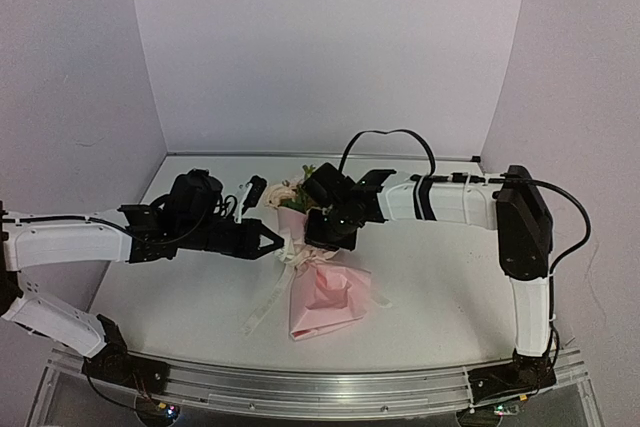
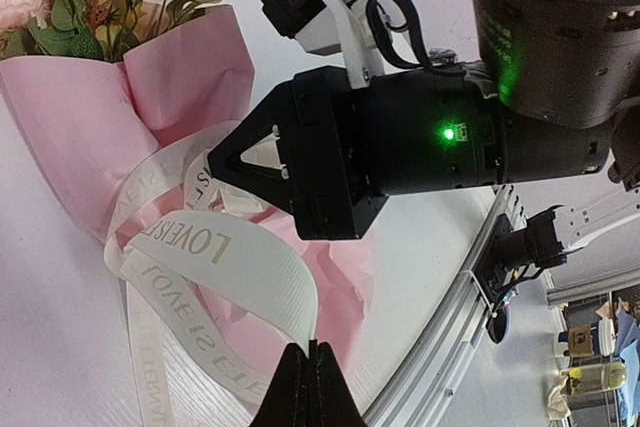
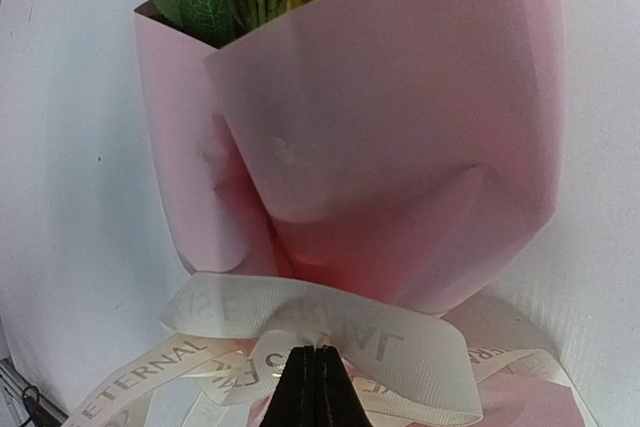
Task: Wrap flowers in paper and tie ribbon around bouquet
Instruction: Cross the half-tied ribbon over the folded bouquet.
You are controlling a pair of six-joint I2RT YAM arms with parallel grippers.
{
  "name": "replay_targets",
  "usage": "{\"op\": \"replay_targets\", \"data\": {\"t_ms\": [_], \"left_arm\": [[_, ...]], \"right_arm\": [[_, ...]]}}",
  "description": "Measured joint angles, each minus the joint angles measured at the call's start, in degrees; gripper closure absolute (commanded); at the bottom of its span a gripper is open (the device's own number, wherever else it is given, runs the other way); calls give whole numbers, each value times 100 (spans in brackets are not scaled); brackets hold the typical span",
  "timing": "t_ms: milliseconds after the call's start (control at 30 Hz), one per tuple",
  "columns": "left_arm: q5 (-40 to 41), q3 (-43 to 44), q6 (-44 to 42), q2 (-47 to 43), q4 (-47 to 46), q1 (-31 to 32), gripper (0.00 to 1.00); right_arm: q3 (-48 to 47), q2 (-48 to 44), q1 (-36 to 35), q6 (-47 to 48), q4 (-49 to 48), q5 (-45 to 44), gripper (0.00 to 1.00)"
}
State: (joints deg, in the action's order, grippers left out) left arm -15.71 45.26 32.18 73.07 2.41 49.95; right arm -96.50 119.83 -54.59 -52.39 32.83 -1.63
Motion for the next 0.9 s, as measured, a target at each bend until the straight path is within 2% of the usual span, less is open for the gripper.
{"op": "replay_targets", "data": {"t_ms": [233, 500, 900], "left_arm": [[-79, 82, -83, -10, 81, 0, 100], [-67, 271, -89, -10, 169, 0, 100], [81, 291, -82, -10, 306, 0, 100]], "right_arm": [[165, 13, -3, -213, -390, -37, 100], [1168, -358, -39, -342, -1057, -208, 100], [1304, -583, -190, -390, -1222, -238, 100]]}}
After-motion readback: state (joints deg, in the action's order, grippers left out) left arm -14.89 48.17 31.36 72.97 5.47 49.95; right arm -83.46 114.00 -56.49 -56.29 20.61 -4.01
